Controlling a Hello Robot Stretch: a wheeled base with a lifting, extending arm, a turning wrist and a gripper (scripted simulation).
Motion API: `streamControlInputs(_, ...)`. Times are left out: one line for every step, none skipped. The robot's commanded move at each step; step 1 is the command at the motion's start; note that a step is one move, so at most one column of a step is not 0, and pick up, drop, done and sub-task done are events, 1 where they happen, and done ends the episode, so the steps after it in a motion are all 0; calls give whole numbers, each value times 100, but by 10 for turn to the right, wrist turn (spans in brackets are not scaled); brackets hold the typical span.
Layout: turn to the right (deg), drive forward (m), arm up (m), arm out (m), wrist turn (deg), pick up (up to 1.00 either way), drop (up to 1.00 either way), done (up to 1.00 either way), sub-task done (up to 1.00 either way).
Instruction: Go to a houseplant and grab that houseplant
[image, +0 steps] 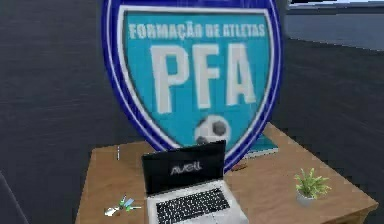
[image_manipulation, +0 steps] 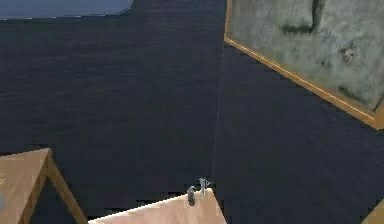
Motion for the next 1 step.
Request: streamControlInputs(-450, 0, 0, 0, 0, 0, 0, 0, 0)
